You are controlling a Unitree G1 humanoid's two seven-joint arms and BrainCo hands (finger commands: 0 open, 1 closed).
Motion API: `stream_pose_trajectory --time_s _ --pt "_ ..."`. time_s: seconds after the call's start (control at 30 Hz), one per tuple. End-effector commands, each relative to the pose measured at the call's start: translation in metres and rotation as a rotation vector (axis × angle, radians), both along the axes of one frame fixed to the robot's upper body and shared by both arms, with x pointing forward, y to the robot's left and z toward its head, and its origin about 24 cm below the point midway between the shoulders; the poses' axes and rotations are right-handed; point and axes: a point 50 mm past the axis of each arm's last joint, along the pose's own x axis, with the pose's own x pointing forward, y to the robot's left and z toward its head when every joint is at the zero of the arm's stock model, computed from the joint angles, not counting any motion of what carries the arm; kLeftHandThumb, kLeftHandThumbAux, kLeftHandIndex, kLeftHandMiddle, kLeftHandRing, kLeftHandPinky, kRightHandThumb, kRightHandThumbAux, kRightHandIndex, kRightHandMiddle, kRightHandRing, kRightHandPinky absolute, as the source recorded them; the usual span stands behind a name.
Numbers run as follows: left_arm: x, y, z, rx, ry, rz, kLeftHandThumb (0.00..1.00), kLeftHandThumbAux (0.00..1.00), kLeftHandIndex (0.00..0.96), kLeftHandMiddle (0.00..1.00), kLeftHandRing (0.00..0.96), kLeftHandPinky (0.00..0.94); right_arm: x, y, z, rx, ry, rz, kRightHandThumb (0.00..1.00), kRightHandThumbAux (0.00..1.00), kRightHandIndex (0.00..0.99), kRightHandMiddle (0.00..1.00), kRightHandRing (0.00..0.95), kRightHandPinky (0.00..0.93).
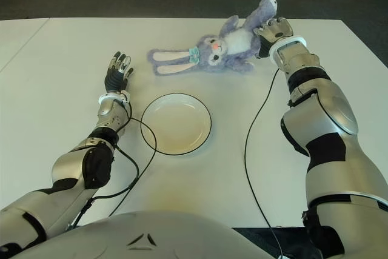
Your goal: Put the doll into the plate.
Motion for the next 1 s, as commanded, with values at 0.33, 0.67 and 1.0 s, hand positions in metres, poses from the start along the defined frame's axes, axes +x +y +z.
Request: stream_pose_trajectory --time_s 0.33,0.67,1.0 --pt "-0.0799 -0.0245 -0.0912 -0.131 0.451 -0.017 0.000 0.632 0.000 0.000 0.000 0.008 0.0031 0.0112 0.0003 0.010 0.010 0.031 0.317 0.553 0.041 0.071 0.077 0.110" --pt "-0.0792 -0.0252 -0.0910 -0.138 0.458 -0.005 0.000 0.644 0.000 0.000 0.000 0.024 0.0027 0.0104 -0.0002 0.016 -0.004 0.029 0.307 0.570 0.045 0.065 0.084 0.126" --pt "-0.0783 -0.0263 -0.0902 -0.135 0.453 -0.012 0.000 0.625 0.000 0.000 0.000 0.011 0.0019 0.0115 -0.0041 0.045 -0.006 0.030 0.317 0.592 0.107 0.160 0.223 0.312"
